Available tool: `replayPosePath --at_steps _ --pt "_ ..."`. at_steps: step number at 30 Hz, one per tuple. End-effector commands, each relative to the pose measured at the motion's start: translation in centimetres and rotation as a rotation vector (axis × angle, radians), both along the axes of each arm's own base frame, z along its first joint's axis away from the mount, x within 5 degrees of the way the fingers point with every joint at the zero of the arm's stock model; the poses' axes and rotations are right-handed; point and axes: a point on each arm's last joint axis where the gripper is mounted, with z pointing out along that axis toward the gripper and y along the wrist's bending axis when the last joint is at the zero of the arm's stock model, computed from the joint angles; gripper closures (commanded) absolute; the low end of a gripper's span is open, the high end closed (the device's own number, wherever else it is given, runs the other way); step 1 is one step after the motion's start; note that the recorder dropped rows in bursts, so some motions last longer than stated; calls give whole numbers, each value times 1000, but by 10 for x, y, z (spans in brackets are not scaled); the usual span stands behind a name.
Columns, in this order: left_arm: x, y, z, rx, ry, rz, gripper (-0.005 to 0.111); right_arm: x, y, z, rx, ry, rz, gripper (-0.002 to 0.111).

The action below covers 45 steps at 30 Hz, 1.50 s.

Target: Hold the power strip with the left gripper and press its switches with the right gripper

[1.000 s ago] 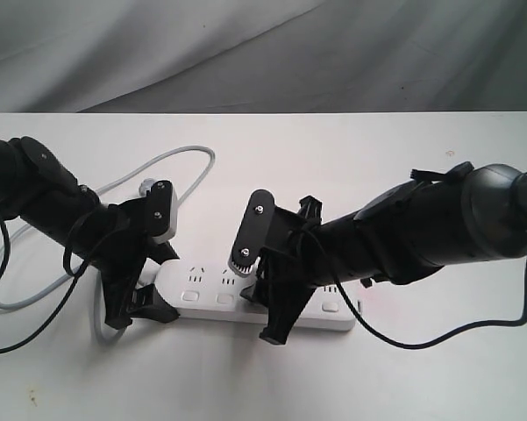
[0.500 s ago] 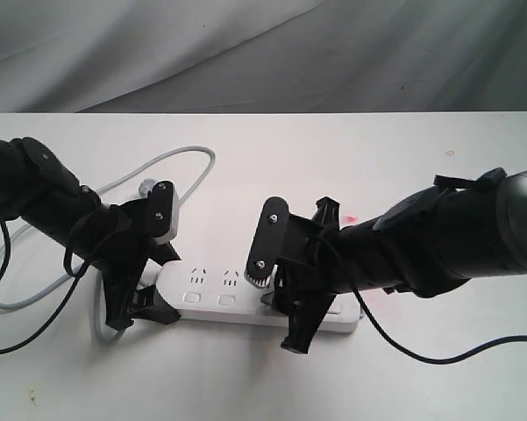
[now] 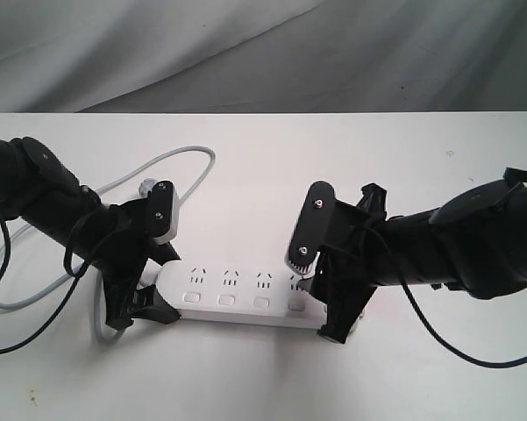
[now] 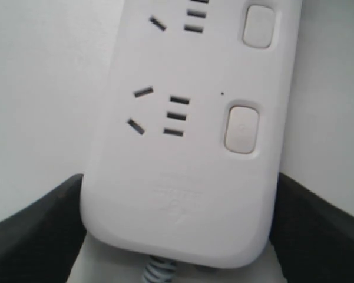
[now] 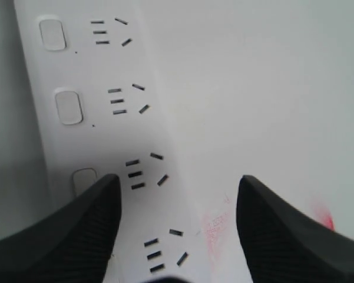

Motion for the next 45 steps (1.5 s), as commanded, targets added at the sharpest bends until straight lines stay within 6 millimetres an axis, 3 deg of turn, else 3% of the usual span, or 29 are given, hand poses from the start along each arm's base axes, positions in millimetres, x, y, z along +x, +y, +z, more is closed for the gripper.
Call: replayPosePath --at_steps 1,15,23,37,45 --pt "1 -1 2 -10 -3 13 51 -3 1 2 12 6 30 54" --pt "1 -1 2 -10 -3 13 51 -6 6 -2 5 14 47 54" --pt "1 -1 2 -10 -3 13 51 -5 6 -15 -19 47 42 54" --pt "1 -1 2 -10 -3 13 51 6 14 -3 14 10 25 54" --pt "1 -1 2 -10 -3 13 51 2 11 -19 -15 56 23 54"
